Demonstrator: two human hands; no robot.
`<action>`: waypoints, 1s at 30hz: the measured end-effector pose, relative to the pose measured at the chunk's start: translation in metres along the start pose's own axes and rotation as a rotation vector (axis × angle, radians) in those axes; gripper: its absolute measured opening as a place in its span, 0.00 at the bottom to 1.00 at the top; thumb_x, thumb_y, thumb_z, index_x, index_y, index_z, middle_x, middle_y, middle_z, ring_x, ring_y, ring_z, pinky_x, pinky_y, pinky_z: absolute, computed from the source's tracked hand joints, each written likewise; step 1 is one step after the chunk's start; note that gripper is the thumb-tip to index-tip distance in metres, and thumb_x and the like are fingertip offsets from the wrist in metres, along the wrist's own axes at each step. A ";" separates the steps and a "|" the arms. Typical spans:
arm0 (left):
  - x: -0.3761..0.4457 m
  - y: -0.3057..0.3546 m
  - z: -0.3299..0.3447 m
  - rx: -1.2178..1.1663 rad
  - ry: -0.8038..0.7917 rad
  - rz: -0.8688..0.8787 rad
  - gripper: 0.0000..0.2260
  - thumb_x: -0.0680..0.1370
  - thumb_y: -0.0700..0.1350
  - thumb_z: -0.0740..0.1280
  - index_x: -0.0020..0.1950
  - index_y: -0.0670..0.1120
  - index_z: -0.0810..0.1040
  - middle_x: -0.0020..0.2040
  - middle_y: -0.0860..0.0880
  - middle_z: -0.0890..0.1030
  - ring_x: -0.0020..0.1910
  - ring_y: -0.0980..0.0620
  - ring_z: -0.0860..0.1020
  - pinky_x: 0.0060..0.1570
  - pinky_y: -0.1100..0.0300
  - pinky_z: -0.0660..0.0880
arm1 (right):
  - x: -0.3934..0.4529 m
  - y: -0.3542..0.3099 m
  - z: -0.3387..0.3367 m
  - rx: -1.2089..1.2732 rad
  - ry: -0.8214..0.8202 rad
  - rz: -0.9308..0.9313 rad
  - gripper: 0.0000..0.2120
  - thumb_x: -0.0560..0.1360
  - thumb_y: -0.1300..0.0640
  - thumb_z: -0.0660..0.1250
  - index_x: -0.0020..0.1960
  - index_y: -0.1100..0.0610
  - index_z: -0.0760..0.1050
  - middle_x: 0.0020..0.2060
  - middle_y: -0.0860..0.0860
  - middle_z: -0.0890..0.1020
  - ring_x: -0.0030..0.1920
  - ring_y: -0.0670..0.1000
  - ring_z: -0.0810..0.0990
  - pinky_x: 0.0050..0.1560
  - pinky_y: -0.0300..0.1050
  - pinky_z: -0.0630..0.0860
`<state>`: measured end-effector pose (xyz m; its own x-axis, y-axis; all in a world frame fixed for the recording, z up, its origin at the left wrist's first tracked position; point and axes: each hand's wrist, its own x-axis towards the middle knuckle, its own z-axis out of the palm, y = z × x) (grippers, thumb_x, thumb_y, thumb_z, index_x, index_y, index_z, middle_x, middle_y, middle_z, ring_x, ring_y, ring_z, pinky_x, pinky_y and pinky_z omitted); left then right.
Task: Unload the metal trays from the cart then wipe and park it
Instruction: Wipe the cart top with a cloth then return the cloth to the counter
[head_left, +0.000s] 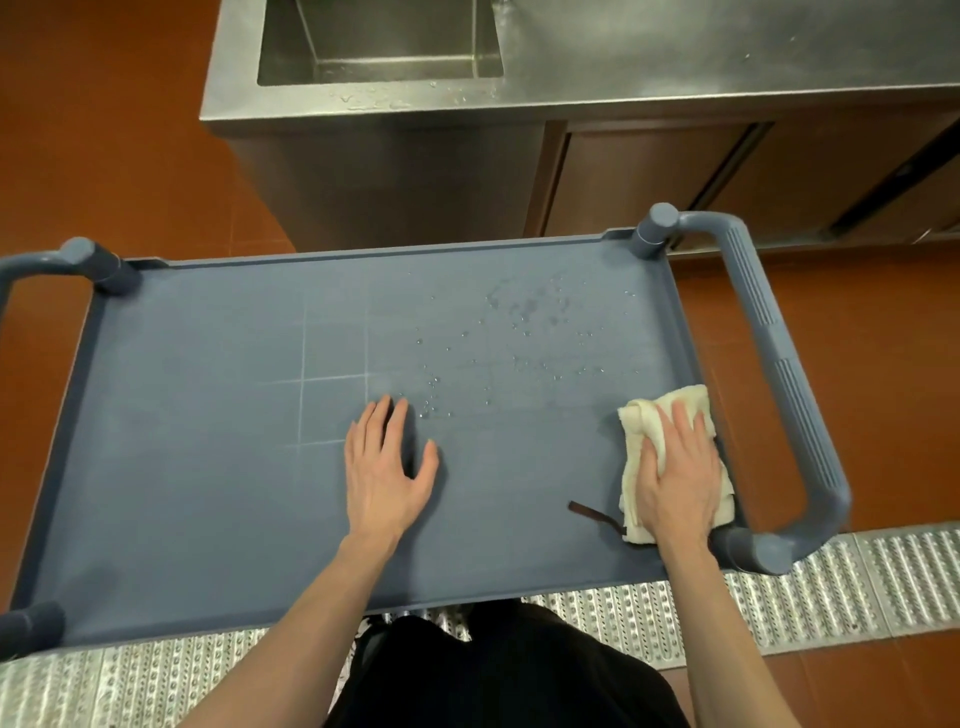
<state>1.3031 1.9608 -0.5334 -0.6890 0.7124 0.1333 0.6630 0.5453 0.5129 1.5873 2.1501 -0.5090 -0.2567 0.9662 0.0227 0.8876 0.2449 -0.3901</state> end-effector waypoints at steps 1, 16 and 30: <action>0.001 0.001 0.001 -0.008 0.008 0.002 0.29 0.80 0.54 0.65 0.77 0.42 0.74 0.78 0.42 0.73 0.79 0.39 0.68 0.76 0.40 0.65 | 0.003 -0.001 0.000 -0.024 -0.026 -0.023 0.26 0.83 0.50 0.56 0.77 0.57 0.73 0.78 0.58 0.72 0.82 0.62 0.64 0.78 0.64 0.63; -0.001 -0.001 0.002 -0.139 0.018 0.022 0.26 0.79 0.43 0.67 0.77 0.40 0.74 0.78 0.40 0.72 0.78 0.38 0.68 0.76 0.37 0.65 | -0.004 -0.105 0.052 0.033 -0.238 -0.393 0.22 0.84 0.57 0.64 0.77 0.50 0.72 0.82 0.51 0.67 0.83 0.60 0.60 0.78 0.58 0.62; 0.002 -0.051 -0.058 -0.384 -0.266 -0.013 0.29 0.83 0.51 0.59 0.85 0.48 0.62 0.83 0.52 0.63 0.83 0.56 0.59 0.80 0.65 0.54 | -0.052 -0.201 0.087 0.050 -0.269 -0.361 0.22 0.85 0.54 0.60 0.78 0.50 0.72 0.82 0.52 0.67 0.83 0.61 0.60 0.77 0.60 0.63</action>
<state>1.2512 1.9089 -0.5103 -0.5645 0.8223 -0.0718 0.4635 0.3877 0.7968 1.3891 2.0438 -0.5114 -0.6426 0.7628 -0.0722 0.7052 0.5520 -0.4449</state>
